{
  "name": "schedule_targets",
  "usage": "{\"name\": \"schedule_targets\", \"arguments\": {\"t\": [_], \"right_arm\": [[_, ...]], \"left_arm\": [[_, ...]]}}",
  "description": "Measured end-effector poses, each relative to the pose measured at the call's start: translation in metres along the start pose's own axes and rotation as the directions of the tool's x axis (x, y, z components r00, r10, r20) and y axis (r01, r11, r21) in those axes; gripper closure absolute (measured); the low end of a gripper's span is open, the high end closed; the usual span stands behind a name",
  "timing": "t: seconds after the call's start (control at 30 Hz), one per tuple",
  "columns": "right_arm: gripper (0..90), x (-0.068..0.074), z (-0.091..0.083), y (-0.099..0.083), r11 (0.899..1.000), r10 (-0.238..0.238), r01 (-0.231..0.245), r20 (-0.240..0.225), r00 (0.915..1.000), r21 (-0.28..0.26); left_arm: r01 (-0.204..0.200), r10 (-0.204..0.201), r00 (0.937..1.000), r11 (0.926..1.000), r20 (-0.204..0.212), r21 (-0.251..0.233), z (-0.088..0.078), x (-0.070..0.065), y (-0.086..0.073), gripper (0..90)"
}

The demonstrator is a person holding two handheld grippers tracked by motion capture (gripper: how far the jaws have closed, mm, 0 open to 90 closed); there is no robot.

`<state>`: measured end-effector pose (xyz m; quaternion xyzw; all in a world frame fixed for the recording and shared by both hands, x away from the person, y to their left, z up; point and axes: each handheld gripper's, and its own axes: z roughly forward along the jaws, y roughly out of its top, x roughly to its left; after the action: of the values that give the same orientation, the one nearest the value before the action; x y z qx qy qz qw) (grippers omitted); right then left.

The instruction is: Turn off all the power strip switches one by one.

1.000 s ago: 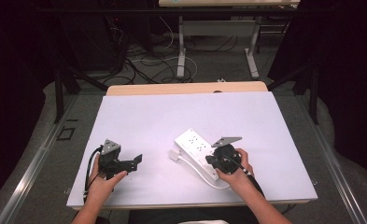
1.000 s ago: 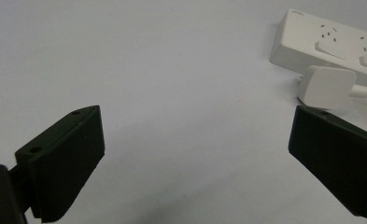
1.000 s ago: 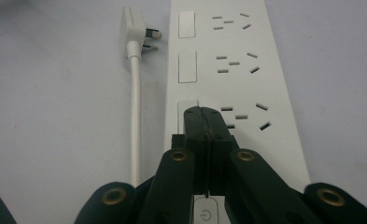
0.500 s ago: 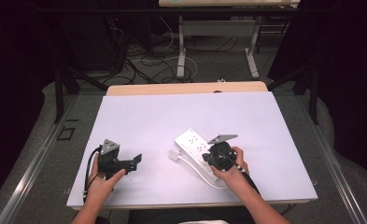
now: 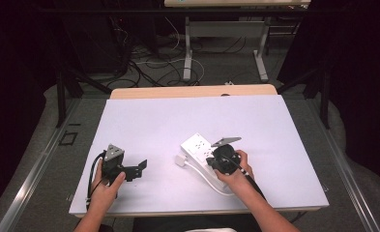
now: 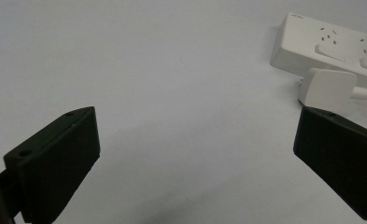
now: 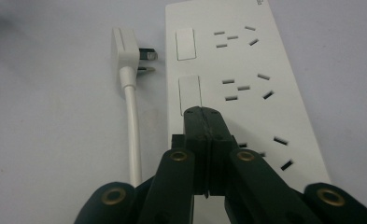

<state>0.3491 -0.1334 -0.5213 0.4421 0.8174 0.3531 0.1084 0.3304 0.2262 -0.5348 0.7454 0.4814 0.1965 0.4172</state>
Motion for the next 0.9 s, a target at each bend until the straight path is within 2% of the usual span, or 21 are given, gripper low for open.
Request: {"name": "schedule_targets", "arguments": {"t": [0.03, 0.1, 0.33, 0.67, 0.8, 0.87, 0.9], "right_arm": [[90.0, 0.0001, -0.0005, 0.0009, 1.000, -0.004, 0.004, 0.003, 1.0000, 0.017], [90.0, 0.0001, 0.0026, 0.0011, 1.000, -0.010, 0.010, 0.002, 1.0000, -0.004], [90.0, 0.0018, 0.0075, 0.0003, 0.999, -0.013, 0.013, 0.000, 0.9999, 0.029], [90.0, 0.0012, 0.0078, 0.0002, 1.000, -0.005, 0.005, -0.013, 0.9999, 0.027], [90.0, -0.0003, 0.0078, -0.0001, 1.000, -0.018, 0.018, -0.015, 0.9997, 0.024], [90.0, 0.0004, 0.0071, 0.0002, 0.999, 0.000, 0.000, -0.016, 0.9999, 0.035], [90.0, 0.0000, 0.0085, -0.0004, 1.000, 0.004, -0.003, -0.021, 0.9998, 0.018]], "left_arm": [[0.000, 0.000, 1.0000, 1.0000, -0.002, 0.000, 0.0000, 0.0001, 0.0000, 0.5], [-0.002, 0.002, 1.0000, 1.0000, -0.006, 0.003, 0.0001, 0.0007, 0.0000, 0.5], [0.003, -0.003, 0.9999, 1.0000, -0.011, 0.005, 0.0002, 0.0008, -0.0003, 0.6], [-0.001, 0.001, 1.0000, 1.0000, -0.010, 0.006, 0.0004, 0.0007, -0.0003, 0.6], [-0.002, 0.002, 0.9999, 1.0000, -0.010, 0.006, 0.0004, 0.0006, -0.0003, 0.5], [-0.003, 0.003, 0.9999, 1.0000, -0.010, 0.007, 0.0004, 0.0007, -0.0003, 0.5], [-0.004, 0.004, 0.9999, 1.0000, -0.012, 0.008, 0.0005, 0.0006, -0.0003, 0.6]]}}
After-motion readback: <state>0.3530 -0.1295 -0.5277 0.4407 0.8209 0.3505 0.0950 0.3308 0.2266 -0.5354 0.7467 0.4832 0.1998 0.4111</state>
